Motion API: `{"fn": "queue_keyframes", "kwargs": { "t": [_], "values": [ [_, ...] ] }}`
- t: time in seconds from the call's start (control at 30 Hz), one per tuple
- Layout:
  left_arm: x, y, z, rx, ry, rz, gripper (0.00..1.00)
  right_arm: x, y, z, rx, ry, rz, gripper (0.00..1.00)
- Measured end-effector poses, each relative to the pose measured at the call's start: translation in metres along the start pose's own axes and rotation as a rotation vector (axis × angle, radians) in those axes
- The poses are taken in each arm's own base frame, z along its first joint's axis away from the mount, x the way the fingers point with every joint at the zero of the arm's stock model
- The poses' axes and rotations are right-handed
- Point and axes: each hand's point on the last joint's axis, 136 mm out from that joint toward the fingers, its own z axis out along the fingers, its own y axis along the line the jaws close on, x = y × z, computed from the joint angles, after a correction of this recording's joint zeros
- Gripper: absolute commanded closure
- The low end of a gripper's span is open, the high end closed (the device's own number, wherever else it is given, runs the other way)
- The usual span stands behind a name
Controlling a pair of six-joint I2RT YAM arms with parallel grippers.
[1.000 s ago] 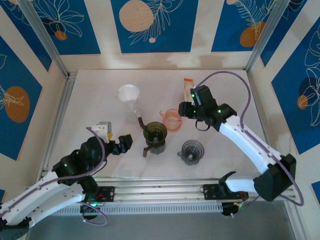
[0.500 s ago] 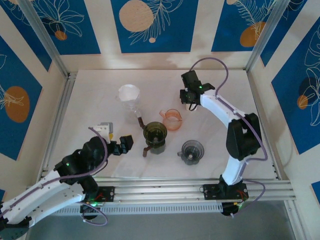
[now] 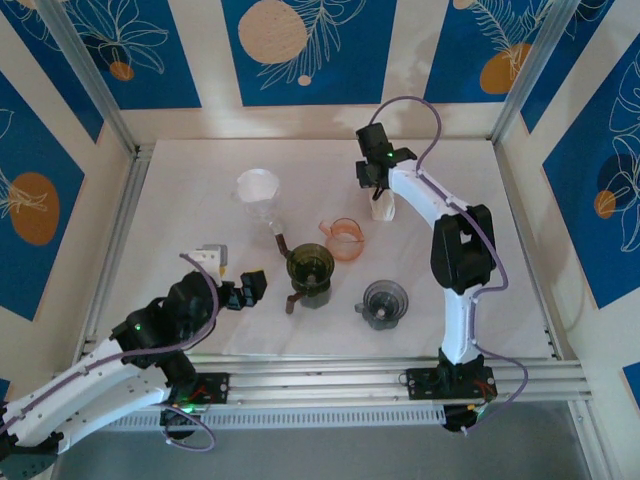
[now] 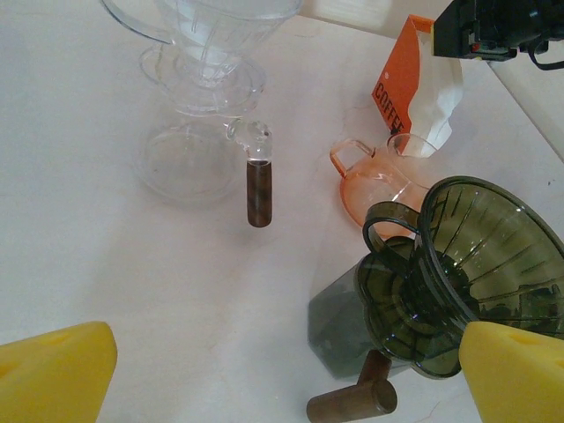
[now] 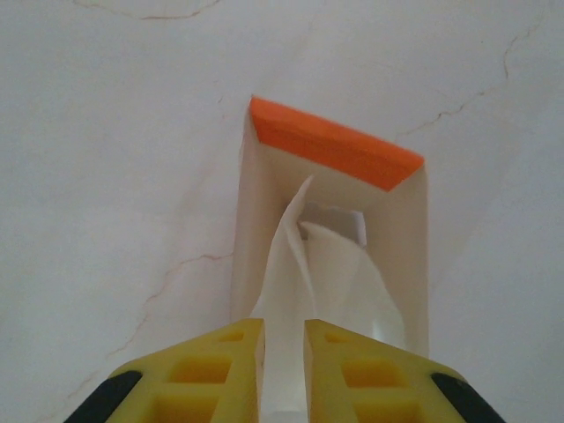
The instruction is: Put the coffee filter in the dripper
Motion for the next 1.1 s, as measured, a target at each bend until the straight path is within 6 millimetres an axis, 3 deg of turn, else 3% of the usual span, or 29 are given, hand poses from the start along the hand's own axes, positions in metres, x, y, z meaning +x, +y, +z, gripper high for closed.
{"fn": "queue_keyframes", "kwargs": {
  "t": [0.87,1.1],
  "values": [
    [0.001,0.002,0.004,-0.017,0.002,0.015,0.0,0.003,-0.004,0.02,0.034,0.033,-0.053,0.81],
    [0.001,0.002,0.004,-0.019,0.002,0.014,0.0,0.008,-0.003,0.025,0.038,0.05,-0.066,0.94]
  ]
}}
